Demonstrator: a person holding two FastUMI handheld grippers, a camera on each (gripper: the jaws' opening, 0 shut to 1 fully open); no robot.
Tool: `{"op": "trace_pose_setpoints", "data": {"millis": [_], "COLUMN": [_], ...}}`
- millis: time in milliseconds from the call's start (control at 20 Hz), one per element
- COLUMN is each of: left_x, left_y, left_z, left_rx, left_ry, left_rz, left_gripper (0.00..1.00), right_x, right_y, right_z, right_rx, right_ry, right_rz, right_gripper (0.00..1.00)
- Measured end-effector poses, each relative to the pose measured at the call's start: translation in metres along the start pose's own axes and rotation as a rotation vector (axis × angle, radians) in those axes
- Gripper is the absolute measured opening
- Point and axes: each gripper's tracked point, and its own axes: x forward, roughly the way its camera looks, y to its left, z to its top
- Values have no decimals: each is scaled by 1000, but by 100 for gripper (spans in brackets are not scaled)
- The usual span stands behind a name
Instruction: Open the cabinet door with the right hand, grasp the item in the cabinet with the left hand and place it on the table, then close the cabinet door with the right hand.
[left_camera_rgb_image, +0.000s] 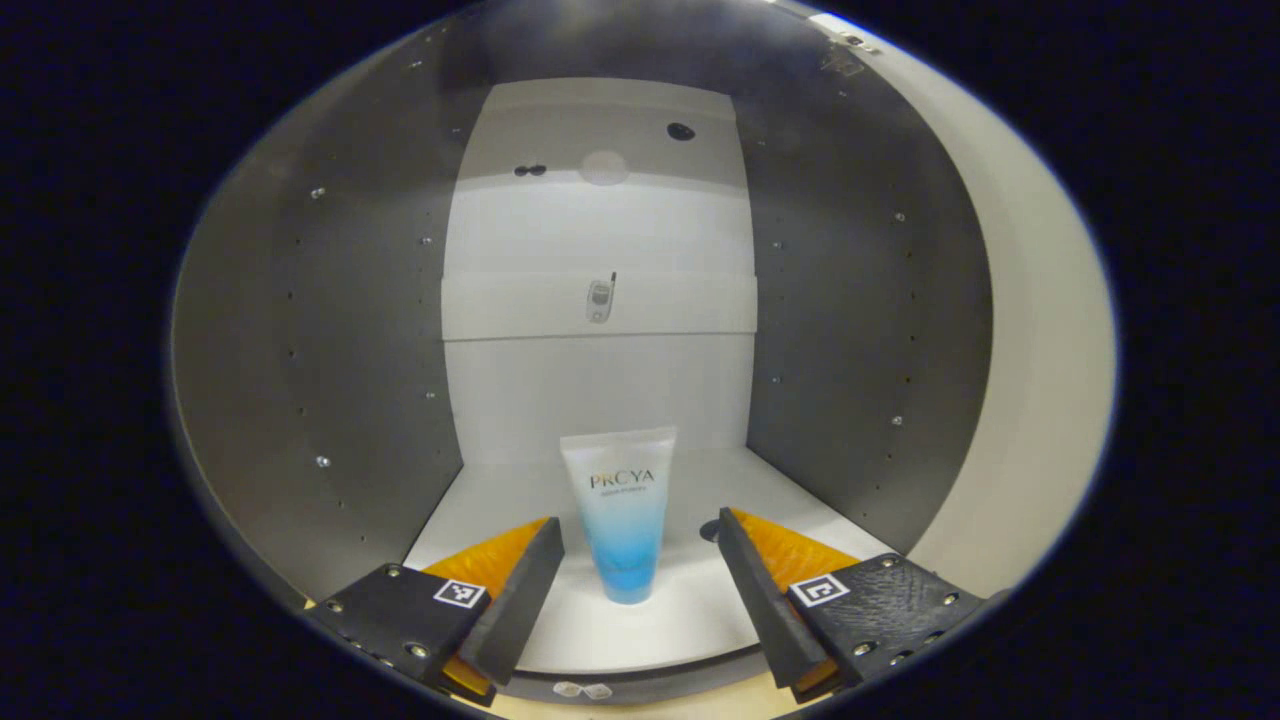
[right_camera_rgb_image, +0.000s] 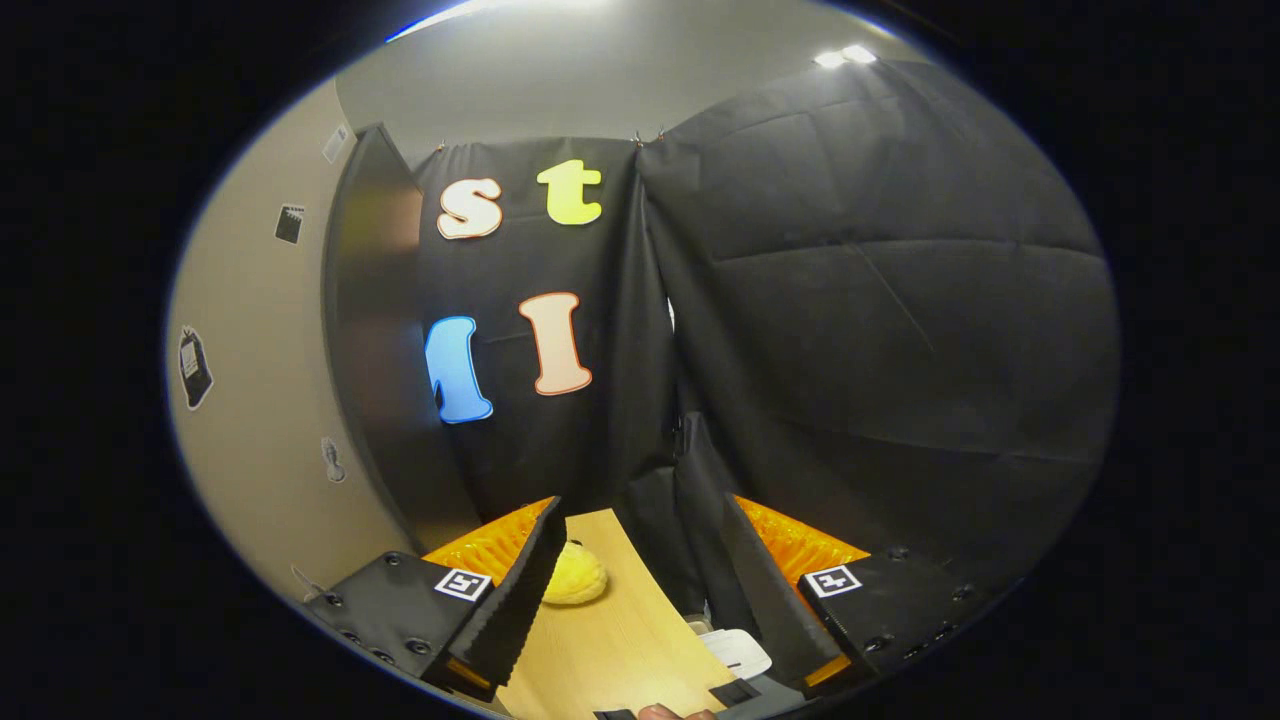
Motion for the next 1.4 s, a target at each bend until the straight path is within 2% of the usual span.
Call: {"op": "trace_pose_setpoints", "data": {"millis": [350, 450, 600, 650, 750, 850, 1100, 1150, 1200, 1250, 1350, 1400], "left_x": [16, 22, 22, 25, 20, 17, 3, -1, -7, -13, -29, -39], "left_y": [7, 9, 18, 19, 19, 20, 20, 21, 21, 22, 22, 22], "left_z": [-1, -3, 0, 1, 3, 3, 9, 13, 17, 22, 32, 38], "left_rx": [28, 19, 0, -10, -27, -41, -77, -72, -63, -55, -44, -38], "left_ry": [10, 5, -15, -20, -23, -21, -39, -46, -53, -62, -85, -98], "left_rz": [91, 109, 140, 140, 134, 126, 92, 86, 79, 72, 51, 38], "left_gripper": [93, 75, 72, 55, 57, 51, 50, 51, 51, 51, 51, 51], "right_x": [16, 19, 25, 27, 30, 35, 40, 38, 38, 37, 32, 29], "right_y": [1, 3, 6, 8, 12, 16, 22, 23, 24, 26, 29, 31], "right_z": [-5, -7, -9, -9, -9, -6, -2, -2, -1, -1, 0, 1], "right_rx": [0, -6, -14, -12, -7, -1, 20, 14, 5, -2, -7, -6], "right_ry": [25, 35, 44, 49, 52, 50, 38, 34, 32, 30, 25, 22], "right_rz": [22, 30, 45, 52, 68, 80, 98, 97, 93, 90, 89, 89], "right_gripper": [98, 98, 98, 98, 100, 98, 98, 92, 92, 98, 98, 92]}}
